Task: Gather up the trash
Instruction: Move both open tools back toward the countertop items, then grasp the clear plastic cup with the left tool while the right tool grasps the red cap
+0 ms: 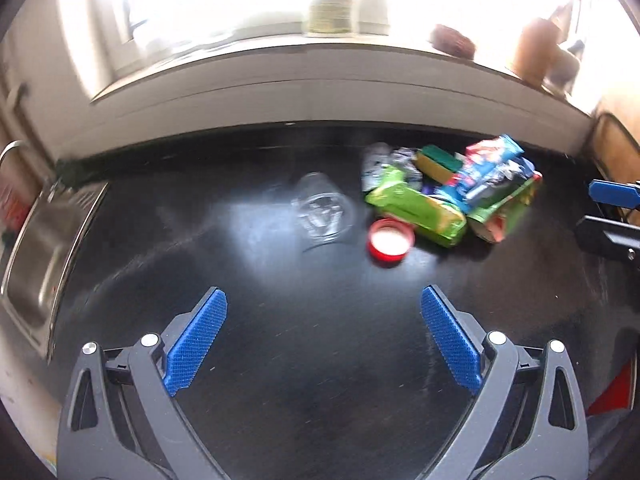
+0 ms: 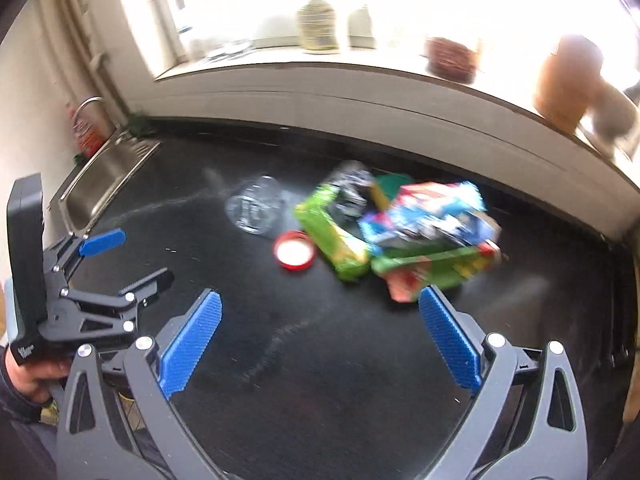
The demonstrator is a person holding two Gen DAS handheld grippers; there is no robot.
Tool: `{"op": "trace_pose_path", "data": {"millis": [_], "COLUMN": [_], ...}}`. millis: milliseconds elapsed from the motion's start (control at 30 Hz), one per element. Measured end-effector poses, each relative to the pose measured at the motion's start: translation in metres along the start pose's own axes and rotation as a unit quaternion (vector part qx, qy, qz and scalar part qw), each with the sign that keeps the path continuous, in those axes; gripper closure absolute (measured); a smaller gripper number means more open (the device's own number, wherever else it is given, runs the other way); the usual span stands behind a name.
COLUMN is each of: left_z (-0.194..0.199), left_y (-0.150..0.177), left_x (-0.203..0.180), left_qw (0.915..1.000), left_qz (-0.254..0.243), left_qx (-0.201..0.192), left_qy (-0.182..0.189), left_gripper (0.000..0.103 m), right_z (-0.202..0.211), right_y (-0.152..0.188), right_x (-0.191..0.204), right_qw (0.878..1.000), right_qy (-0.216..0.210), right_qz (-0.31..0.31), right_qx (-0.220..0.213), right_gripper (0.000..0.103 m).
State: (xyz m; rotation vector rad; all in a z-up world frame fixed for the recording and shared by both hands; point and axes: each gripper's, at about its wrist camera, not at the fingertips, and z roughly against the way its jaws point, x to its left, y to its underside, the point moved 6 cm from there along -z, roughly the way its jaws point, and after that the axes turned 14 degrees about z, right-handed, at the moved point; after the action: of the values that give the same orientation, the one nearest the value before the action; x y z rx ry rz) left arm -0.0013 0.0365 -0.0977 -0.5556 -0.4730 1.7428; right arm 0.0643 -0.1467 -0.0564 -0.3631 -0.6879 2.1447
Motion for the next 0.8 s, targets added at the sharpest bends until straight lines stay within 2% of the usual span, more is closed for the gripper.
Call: {"op": "trace_pose_path", "data": {"millis": [167,367,600,700,800], "left_z": [-0.017,-0.05,-0.12,-0.15,-0.173], "left_y": [-0.007,-0.022,-0.046,-0.051,-0.055], "left_x": [-0.007,0.001,0.001,0.008,0.016], "left_qw": [0.9997,0.9986,0.9976,0.9966,0.9953], "left_qz": [-0.01,0.021,0.025,0.027,0.038], "left_qx": [0.021,0.048,0.062,0.069,0.081], "left_qy": [-0.002,0.002,-0.019,-0.036,-0.037], "left_gripper": [0.008,0.008,0.008,0.008,0.008], "right_z": [0.0,-0.024,-0.079,-0.106,-0.135], "right_y": [0.013,0.008,0.012,0.014,0.019], "right_x": [-0.005,0.01,0.034,0.046,0.057], "right_qw": [1.0,0.999,0.996,0.994,0.992], "right_qy": [-0.011,-0.039,-0.065,-0.071,-0.073], "right_qz": [-0.011,0.014,0.05,0.066,0.081], "right_qx": [-0.002,0.007,0.03,0.042,0.057], "right_gripper": [0.007,0.007,0.007,0.007,0.008]}}
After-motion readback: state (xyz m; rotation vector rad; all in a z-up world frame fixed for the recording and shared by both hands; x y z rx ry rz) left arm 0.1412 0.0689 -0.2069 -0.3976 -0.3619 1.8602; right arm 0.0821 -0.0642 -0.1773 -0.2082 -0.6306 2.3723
